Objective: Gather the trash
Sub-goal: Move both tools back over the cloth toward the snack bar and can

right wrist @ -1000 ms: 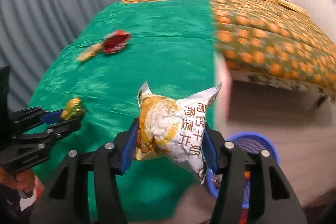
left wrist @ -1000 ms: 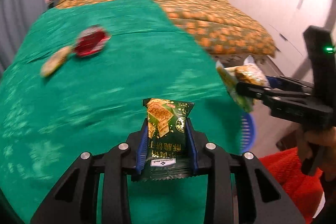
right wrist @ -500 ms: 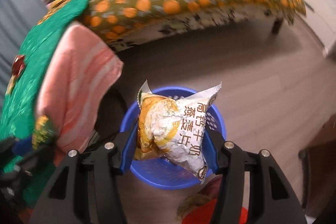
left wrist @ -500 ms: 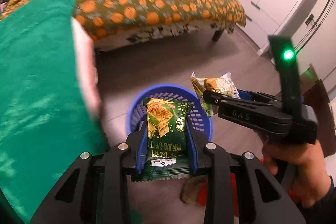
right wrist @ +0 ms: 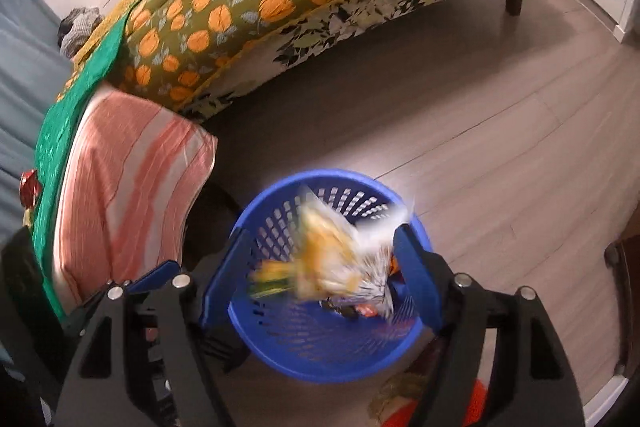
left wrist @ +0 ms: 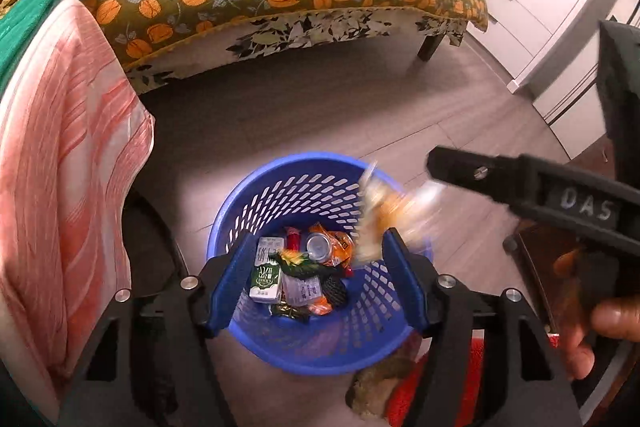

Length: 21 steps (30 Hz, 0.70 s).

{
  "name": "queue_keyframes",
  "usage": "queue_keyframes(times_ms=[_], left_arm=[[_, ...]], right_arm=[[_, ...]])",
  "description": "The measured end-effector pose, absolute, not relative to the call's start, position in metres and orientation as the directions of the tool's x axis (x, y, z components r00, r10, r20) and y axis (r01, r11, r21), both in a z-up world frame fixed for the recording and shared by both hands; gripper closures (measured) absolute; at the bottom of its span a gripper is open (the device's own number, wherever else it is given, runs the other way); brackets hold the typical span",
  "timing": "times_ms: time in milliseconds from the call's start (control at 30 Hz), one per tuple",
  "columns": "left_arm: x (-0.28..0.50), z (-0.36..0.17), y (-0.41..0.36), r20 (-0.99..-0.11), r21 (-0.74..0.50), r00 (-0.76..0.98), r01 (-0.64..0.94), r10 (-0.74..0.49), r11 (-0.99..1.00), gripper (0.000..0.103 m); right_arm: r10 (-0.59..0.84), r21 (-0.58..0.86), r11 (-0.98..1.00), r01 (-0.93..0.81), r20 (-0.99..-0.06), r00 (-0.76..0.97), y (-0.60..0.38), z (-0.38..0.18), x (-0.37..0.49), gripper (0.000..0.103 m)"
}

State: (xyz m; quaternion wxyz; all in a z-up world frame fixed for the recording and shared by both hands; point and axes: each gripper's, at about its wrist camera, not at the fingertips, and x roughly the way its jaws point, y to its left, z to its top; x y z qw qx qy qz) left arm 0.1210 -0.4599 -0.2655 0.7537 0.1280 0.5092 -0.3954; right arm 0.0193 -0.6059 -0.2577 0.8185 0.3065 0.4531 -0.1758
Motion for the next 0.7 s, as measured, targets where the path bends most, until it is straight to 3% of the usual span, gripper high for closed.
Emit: queue_keyframes(times_ms=[333,567,700], left_arm=[[0.085,-0.178,-0.390,-0.789,-0.209,0.221,0.780,-0.573,0.589,0.025],[0.082,-0.137,-0.276,-0.752,-0.189,0.318,0.736,-0.578,0.650,0.019],[0.095,-0.135,-0.203,-0.748,-0.167,0.395,0.666,-0.533,0.727,0.018]], right_arm=[[-0.142,0.232,0.815,0.531,-0.809,0.571,-0.571,-0.231,0.012,0.022],[-0.183,0.052,0.943,0.329,-0.745,0.642,-0.474,-0.197,0.033,0.016],[-0.082,0.032,0.988,0.151,-0.718,0.691,-0.393,-0.173,0.058,0.015]])
